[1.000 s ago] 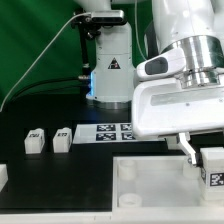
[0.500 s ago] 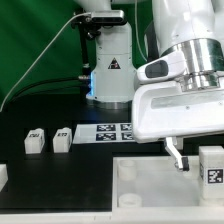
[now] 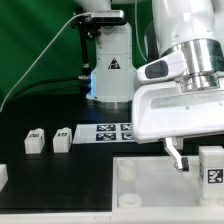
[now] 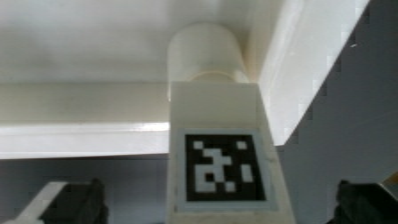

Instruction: Assemble one leg

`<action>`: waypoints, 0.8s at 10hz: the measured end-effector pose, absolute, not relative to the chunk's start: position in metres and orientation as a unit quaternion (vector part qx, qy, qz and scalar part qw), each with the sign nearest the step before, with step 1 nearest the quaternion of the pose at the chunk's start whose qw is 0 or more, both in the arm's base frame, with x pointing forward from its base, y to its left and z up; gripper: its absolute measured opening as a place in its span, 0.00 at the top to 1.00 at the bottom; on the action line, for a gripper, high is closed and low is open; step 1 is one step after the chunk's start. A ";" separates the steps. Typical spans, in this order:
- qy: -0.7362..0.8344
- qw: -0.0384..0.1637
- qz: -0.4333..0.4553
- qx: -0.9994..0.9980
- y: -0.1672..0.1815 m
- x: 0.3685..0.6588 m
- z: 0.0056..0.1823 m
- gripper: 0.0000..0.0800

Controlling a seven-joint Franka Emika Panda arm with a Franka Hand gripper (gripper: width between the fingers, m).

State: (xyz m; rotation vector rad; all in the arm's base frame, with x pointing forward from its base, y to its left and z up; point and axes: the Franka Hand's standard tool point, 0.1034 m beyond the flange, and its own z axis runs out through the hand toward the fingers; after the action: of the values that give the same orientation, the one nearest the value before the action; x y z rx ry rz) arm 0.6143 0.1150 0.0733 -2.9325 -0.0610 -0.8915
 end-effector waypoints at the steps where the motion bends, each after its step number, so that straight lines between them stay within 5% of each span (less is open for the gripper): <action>1: -0.020 0.038 -0.291 -0.956 0.115 0.614 0.073 0.19; 4: -0.012 0.047 -0.243 -0.969 0.114 0.621 0.087 0.19; 8: -0.003 0.069 -0.043 -0.997 0.109 0.622 0.090 0.19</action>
Offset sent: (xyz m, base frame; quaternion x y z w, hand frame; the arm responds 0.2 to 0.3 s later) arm 0.0146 -0.0104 0.0184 -0.0073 -0.0534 0.0157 0.9984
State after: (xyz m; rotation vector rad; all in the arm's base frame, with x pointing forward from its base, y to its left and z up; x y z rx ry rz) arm 0.6224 0.1086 0.0897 -3.0004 -0.0092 -0.1309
